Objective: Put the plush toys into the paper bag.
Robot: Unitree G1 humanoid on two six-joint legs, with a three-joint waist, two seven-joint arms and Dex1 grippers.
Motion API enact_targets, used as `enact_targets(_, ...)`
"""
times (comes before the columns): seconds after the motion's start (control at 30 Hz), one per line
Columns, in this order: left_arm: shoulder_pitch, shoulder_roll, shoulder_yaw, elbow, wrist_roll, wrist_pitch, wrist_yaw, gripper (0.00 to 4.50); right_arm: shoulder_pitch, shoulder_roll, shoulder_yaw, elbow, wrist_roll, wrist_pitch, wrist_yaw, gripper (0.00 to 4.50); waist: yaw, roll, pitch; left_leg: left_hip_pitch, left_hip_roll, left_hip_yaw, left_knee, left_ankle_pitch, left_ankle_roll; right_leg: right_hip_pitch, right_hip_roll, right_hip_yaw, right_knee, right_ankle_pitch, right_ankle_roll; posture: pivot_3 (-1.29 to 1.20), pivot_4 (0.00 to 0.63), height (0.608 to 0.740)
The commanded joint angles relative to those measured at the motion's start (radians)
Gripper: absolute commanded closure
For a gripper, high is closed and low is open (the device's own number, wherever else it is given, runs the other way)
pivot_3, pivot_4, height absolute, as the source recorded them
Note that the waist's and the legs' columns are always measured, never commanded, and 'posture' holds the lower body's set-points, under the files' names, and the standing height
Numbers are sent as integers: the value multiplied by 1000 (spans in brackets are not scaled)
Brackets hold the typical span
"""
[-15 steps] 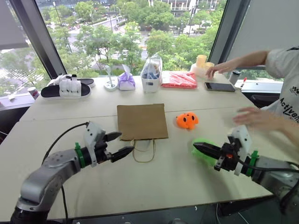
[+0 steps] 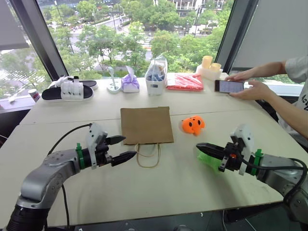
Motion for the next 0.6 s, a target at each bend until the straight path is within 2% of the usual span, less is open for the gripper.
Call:
enact_targets(0.03,-2,20,8,-15,6,-16,-15,38,-16,-1,-10,-14,1,-8,-3,4500,0,0,0,0,0,0,0,0,0,0,0,0,0,0,0,0,150,740)
enact_targets(0.47,-28,26,-57,30,97,-112,-83,38,-5,-1,-7,-27,-5,-2,-19,4500,1,0,0,0,0,0,0,0,0,0,0,0,0,0,0,0,150,740)
enact_targets(0.6,-44,44,-105,85,207,-274,-140,38,15,0,-19,-50,4,5,-31,4500,1,0,0,0,0,0,0,0,0,0,0,0,0,0,0,0,150,740)
